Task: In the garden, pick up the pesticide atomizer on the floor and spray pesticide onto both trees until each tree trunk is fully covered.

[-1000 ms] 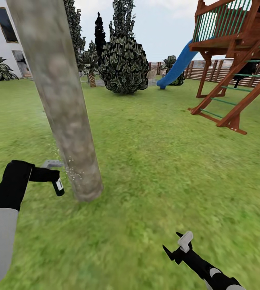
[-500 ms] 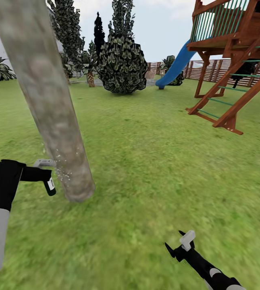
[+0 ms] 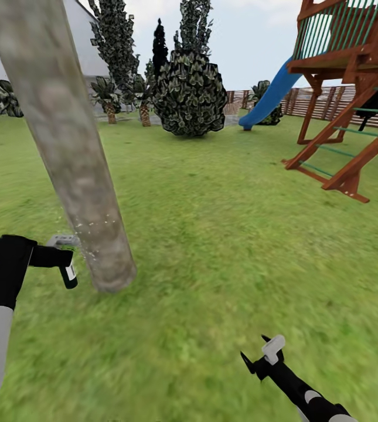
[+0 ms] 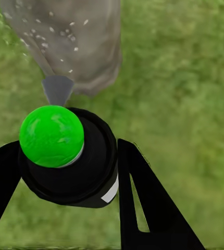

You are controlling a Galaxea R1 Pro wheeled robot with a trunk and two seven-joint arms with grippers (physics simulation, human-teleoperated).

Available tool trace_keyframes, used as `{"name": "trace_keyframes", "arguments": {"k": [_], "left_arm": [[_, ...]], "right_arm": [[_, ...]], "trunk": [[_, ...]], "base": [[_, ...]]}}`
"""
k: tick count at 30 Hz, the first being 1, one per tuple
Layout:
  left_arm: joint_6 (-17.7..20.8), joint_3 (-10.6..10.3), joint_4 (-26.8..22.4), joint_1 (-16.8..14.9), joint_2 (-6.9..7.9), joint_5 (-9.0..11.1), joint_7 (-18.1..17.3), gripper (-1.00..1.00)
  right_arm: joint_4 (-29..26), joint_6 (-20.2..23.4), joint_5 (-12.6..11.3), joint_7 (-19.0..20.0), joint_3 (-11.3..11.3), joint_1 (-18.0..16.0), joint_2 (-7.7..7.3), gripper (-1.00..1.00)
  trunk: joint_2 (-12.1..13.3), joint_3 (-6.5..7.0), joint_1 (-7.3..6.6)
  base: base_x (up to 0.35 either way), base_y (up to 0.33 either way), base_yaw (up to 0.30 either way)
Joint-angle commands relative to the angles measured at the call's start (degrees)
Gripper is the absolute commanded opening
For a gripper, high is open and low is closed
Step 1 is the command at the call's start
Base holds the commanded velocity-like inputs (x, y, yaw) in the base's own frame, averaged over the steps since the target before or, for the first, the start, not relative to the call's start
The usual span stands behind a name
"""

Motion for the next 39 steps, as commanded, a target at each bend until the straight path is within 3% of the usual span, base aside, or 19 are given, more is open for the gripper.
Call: {"name": "trace_keyframes", "arguments": {"k": [1,16,18,24,39], "left_arm": [[0.2,0.07,-0.05,0.27,-0.04,-0.5,-0.6,-1.0],[0.21,0.44,-0.04,0.64,0.04,-0.5,-0.51,-1.0],[0.14,1.83,1.12,1.34,-0.07,-0.5,-0.45,-1.0],[-0.14,2.36,4.44,2.19,-0.34,-0.33,3.86,-1.0],[-0.13,2.79,4.53,2.2,-0.41,-0.36,3.98,-1.0]], "right_arm": [[-0.01,-0.1,0.05,0.52,-0.49,-0.02,0.0,1.0],[-0.01,-0.1,0.14,0.55,-0.48,-0.02,0.26,1.0],[-0.01,-0.1,0.14,0.55,-0.48,-0.02,0.26,1.0],[-0.01,-0.1,0.14,0.55,-0.48,-0.02,0.26,1.0],[-0.01,-0.1,0.14,0.55,-0.48,-0.02,0.17,1.0]], "trunk": [[-0.02,-0.05,-0.01],[-0.02,-0.05,-0.01],[-0.02,-0.05,-0.01],[-0.02,-0.05,-0.01],[-0.02,-0.05,-0.01]], "base": [[0.004,-0.276,0.23],[0.0,-0.276,0.054],[0.03,-0.276,0.265],[0.181,-0.228,0.275],[0.088,-0.256,0.028]]}}
